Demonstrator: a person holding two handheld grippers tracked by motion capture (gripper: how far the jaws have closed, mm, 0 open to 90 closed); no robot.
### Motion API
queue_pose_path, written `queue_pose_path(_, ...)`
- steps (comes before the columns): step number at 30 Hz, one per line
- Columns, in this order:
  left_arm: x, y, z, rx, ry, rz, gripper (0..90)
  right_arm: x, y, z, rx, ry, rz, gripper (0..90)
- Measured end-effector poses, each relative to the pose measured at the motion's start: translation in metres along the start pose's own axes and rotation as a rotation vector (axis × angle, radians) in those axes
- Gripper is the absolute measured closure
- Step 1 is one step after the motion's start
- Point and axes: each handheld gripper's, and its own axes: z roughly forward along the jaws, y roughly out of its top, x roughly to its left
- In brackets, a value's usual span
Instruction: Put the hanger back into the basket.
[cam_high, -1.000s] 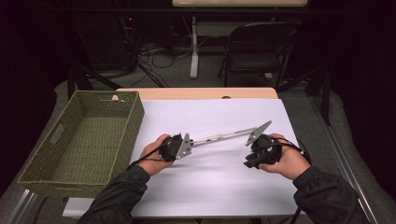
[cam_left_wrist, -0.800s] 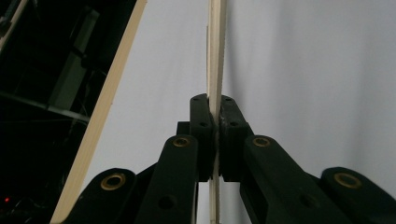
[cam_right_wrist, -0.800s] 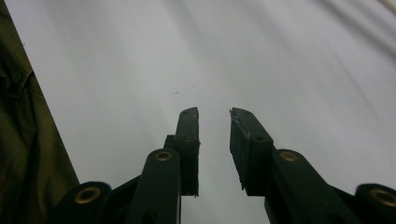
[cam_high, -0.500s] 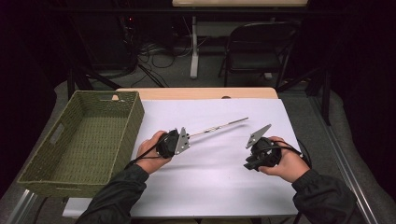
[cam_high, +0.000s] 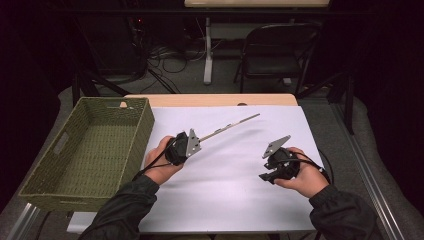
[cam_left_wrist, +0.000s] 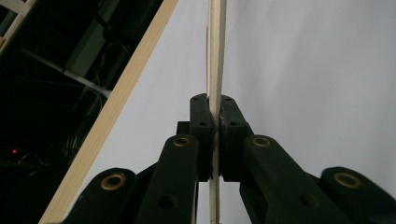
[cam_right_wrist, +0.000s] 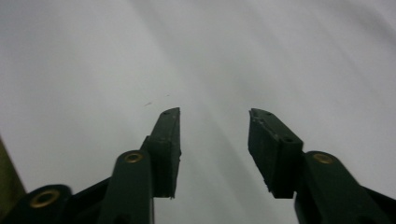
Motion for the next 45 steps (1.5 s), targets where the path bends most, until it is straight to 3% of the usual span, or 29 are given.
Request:
queue_pose_path(1,0.002,0.001,0.000,0.013,-0.002,-0.013,87.0,-0.001,-0.002,0.003,0.004,-0.019,0.012,50.4)
queue_pose_path(2,0.003,0.002,0.000,0.013,-0.007,-0.019,87.0,0.000,-0.005,0.009,-0.065,-0.028,0.031,49.6)
queue_pose_path(3,0.005,0.002,-0.001,0.018,-0.010,-0.026,87.0,-0.001,-0.006,0.008,-0.027,-0.025,0.028,47.9)
queue_pose_path(6,0.008,0.003,-0.002,0.021,-0.026,-0.045,87.0,-0.001,-0.009,0.009,-0.015,-0.024,0.041,46.3)
queue_pose_path(7,0.012,0.004,-0.002,0.026,-0.037,-0.064,87.0,-0.002,-0.010,0.005,0.017,-0.026,0.043,46.2)
queue_pose_path(8,0.012,0.004,-0.002,0.026,-0.037,-0.064,87.0,-0.001,-0.014,0.009,-0.075,-0.037,0.058,46.2)
queue_pose_path(10,0.017,0.006,-0.001,0.038,-0.051,-0.093,87.0,-0.001,-0.015,0.006,-0.065,-0.046,0.065,46.0)
queue_pose_path(13,0.024,0.008,0.000,0.043,-0.068,-0.117,87.0,0.002,-0.017,0.006,-0.084,-0.048,0.074,45.0)
queue_pose_path(16,0.034,0.010,0.003,0.034,-0.086,-0.169,87.0,0.005,-0.018,0.010,-0.121,-0.049,0.086,44.1)
queue_pose_path(19,0.046,0.017,0.006,0.039,-0.084,-0.233,87.0,0.009,-0.017,0.013,-0.089,-0.055,0.077,44.0)
queue_pose_path(20,0.046,0.017,0.006,0.039,-0.084,-0.233,87.0,0.009,-0.017,0.013,-0.089,-0.055,0.077,44.0)
queue_pose_path(23,0.059,0.025,0.003,0.030,-0.084,-0.284,87.0,0.013,-0.017,0.016,-0.142,-0.058,0.088,44.1)
queue_pose_path(30,0.080,0.040,0.000,0.033,-0.104,-0.358,87.0,0.017,-0.018,0.017,-0.159,-0.056,0.105,44.4)
queue_pose_path(34,0.092,0.045,-0.007,0.026,-0.112,-0.370,87.1,0.019,-0.021,0.018,-0.180,-0.055,0.116,44.7)
queue_pose_path(38,0.108,0.042,-0.020,0.009,-0.113,-0.420,87.1,0.018,-0.023,0.020,-0.194,-0.055,0.132,44.7)
queue_pose_path(40,0.111,0.042,-0.022,0.007,-0.114,-0.425,87.0,0.019,-0.024,0.020,-0.197,-0.059,0.135,44.8)
queue_pose_path(43,0.125,0.038,-0.039,-0.005,-0.092,-0.443,87.0,0.019,-0.024,0.022,-0.197,-0.059,0.136,44.8)
queue_pose_path(45,0.131,0.037,-0.048,0.000,-0.078,-0.433,87.0,0.020,-0.023,0.023,-0.194,-0.055,0.133,44.8)
